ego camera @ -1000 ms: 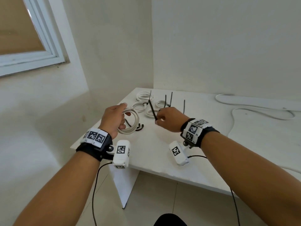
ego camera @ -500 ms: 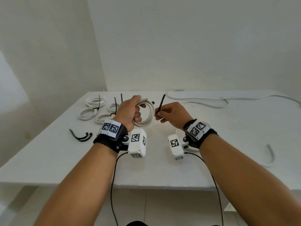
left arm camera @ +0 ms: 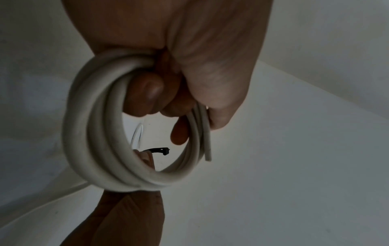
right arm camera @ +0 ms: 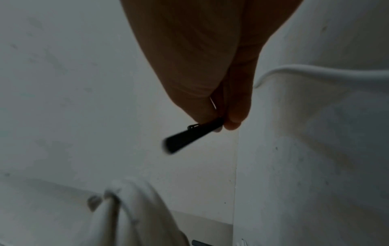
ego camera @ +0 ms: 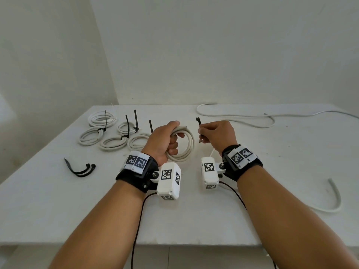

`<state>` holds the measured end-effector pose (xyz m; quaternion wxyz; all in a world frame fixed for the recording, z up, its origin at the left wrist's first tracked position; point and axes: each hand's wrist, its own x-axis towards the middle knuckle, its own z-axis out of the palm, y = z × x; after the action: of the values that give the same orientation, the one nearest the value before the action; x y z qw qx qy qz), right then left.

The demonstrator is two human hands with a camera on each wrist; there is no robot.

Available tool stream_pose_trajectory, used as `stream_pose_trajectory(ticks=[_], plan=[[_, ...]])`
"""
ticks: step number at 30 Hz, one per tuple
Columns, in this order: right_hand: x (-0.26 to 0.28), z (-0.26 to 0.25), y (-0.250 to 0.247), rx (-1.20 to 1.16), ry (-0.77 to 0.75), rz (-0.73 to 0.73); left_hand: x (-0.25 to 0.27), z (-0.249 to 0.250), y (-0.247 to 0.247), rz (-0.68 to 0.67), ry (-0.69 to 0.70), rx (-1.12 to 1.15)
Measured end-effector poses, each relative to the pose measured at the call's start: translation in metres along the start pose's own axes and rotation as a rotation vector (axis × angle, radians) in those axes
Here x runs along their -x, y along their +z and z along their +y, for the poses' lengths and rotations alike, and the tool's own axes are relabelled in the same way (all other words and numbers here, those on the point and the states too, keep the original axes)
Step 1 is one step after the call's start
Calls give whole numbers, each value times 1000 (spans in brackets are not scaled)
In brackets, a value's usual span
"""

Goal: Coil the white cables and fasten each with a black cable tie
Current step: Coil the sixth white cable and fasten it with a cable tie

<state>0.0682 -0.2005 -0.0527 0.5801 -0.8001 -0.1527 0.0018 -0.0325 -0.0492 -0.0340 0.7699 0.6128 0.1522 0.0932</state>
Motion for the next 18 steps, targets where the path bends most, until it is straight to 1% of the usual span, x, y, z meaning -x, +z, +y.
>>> stream_pose_trajectory(ticks=[4,6,8,14,18], plan=[[0,-3,0,80,-91,53,4,-4,9,-60,43,-104],[3,-7,2,67,-121,68,6,-6,12,-71,66,-154],[7,-9,5,18,-113,57,6,-8,14,-61,85,-214],[23,-17,8,-259,78,-168,9,-11,14,-12,99,-292],[28,-22,-1,-365,111,-261,9,-12,17,-1,102,-348]])
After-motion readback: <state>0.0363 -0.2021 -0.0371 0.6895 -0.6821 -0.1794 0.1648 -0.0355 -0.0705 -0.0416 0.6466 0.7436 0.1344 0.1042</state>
